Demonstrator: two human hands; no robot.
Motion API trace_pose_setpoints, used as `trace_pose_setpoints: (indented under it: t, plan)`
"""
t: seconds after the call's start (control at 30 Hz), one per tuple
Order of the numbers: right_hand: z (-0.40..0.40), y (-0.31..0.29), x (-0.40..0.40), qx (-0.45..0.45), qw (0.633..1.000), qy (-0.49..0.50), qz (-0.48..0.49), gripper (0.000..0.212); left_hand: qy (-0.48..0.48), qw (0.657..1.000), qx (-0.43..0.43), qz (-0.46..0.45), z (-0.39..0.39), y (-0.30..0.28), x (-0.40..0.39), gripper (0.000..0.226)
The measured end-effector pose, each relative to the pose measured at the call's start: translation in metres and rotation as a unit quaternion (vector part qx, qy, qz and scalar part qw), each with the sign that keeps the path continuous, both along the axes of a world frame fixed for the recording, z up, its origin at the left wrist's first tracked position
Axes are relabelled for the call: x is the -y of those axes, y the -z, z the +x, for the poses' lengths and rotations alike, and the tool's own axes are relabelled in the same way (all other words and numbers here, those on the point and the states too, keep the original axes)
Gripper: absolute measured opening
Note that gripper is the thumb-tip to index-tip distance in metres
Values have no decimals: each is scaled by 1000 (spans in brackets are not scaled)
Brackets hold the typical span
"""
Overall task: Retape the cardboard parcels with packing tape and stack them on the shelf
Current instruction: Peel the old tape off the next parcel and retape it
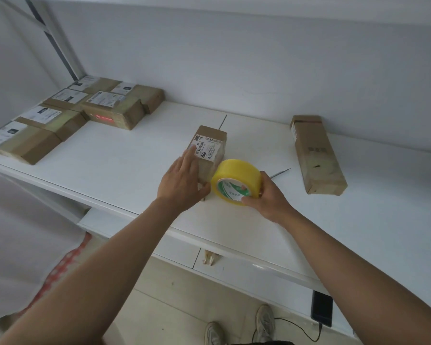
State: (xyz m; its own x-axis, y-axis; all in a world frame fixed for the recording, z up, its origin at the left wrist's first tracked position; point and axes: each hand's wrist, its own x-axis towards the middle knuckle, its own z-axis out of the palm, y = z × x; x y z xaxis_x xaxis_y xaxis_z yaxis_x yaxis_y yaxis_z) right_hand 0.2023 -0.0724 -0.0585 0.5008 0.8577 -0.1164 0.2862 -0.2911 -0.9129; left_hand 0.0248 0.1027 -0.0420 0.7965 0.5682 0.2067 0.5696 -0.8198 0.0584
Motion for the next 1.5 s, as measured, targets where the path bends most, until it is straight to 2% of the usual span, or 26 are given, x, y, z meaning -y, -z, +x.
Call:
trace_pose_setpoints:
  t: [0.3,0.5,0.6,0.73,1.03,1.2,1.37,1.5]
  plan:
    - [-7,9,-1,-29,999,7,21,61,67,996,-64,14,4,1,-3,70]
    - [-4,8,2,-43,998,3,41,69,95,994,-53,-8,4,3,-7,68]
    - [0,4,9,6,999,-1,32,61,98,994,-45,-13,4,3,-8,67]
    - [10,2,28,88,996,4,-25,57,100,993,-55,-8,5,1,-8,67]
    - [0,20,34,67,998,16,-15,68,44,997,-62,-2,17,1,6,74]
    - [-7,19,30,70,997,37,-25,64,47,997,-68,-8,16,2,1,79]
    - [5,14,48,149,985,79,-37,64,45,996,-71,-8,18,2,0,77]
    - [5,12,50,180,982,51,-21,70,41,998,-47,-8,20,3,2,77]
